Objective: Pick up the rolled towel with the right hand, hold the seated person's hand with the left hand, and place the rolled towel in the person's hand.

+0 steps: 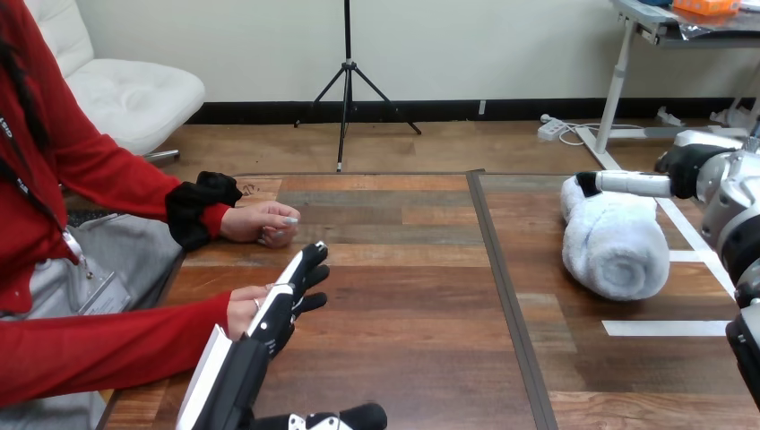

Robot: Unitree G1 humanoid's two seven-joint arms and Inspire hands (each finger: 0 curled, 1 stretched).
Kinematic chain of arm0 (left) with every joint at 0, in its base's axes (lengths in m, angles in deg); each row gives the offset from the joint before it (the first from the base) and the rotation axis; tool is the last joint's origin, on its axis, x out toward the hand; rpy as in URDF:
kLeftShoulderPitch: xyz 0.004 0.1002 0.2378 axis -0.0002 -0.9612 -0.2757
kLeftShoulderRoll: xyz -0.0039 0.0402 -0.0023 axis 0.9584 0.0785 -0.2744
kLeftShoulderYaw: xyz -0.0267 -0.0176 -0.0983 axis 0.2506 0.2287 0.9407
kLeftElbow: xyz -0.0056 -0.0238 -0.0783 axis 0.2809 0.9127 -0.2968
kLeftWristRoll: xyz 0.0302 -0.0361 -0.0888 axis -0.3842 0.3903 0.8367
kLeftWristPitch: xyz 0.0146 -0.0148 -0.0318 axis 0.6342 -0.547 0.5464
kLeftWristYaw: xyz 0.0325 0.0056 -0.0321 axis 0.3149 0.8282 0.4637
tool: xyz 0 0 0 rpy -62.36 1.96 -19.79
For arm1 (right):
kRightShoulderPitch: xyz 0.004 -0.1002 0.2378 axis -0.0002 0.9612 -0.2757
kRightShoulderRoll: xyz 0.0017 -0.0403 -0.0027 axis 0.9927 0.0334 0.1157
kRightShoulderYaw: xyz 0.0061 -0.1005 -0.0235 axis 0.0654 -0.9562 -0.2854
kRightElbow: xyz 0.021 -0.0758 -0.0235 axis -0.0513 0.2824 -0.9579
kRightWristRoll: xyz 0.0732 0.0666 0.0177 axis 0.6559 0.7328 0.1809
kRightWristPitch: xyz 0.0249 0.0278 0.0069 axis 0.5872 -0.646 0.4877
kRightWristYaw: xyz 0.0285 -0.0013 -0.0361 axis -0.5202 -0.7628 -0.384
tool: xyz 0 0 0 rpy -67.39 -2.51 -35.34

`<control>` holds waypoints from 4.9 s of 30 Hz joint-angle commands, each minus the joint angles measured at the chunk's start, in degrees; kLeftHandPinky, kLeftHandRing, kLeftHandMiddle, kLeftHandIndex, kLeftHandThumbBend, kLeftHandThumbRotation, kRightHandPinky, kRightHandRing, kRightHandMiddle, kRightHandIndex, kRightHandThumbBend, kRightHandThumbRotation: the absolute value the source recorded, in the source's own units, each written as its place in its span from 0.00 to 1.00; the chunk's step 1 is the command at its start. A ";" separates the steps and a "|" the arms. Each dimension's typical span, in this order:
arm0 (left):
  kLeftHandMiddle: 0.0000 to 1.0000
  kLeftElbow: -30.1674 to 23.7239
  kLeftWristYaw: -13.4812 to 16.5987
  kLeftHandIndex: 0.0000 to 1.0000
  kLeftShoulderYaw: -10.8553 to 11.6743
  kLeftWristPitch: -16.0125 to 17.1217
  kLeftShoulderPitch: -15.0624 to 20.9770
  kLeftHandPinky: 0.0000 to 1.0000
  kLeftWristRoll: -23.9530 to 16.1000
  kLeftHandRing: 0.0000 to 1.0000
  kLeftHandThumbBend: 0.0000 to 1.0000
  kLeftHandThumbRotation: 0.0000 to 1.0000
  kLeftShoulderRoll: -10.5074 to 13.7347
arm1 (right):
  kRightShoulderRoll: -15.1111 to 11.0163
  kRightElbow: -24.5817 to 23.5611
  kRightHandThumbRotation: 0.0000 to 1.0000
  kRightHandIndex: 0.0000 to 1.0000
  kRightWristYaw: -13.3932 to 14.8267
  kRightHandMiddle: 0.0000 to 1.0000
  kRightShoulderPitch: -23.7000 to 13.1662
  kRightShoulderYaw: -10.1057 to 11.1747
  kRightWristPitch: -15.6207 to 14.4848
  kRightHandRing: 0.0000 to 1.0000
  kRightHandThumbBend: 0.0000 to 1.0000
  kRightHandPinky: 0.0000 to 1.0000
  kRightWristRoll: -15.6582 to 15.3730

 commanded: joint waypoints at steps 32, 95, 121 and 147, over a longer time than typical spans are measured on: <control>0.95 -4.84 -0.85 0.94 0.24 0.73 -0.07 0.86 0.62 0.93 1.00 0.48 -0.07 | 2.21 -0.44 1.00 1.00 4.90 1.00 -4.46 10.99 -2.68 1.00 0.83 1.00 11.35; 0.93 -14.57 -0.20 0.93 1.21 3.57 -7.49 0.80 -2.23 0.89 1.00 0.52 0.19 | 5.21 0.58 1.00 1.00 11.30 1.00 2.21 5.47 -6.07 1.00 1.00 1.00 4.08; 0.93 -17.91 -1.39 0.93 -0.46 3.94 -9.56 0.80 0.13 0.88 1.00 0.54 0.54 | 7.54 0.85 1.00 1.00 7.97 1.00 6.64 3.86 -3.90 1.00 0.99 0.00 3.40; 0.94 -19.02 -1.10 0.93 -0.86 4.11 -10.86 0.82 0.08 0.89 1.00 0.53 0.71 | 9.35 0.90 1.00 1.00 5.88 1.00 8.67 3.52 -3.55 1.00 0.97 0.00 3.19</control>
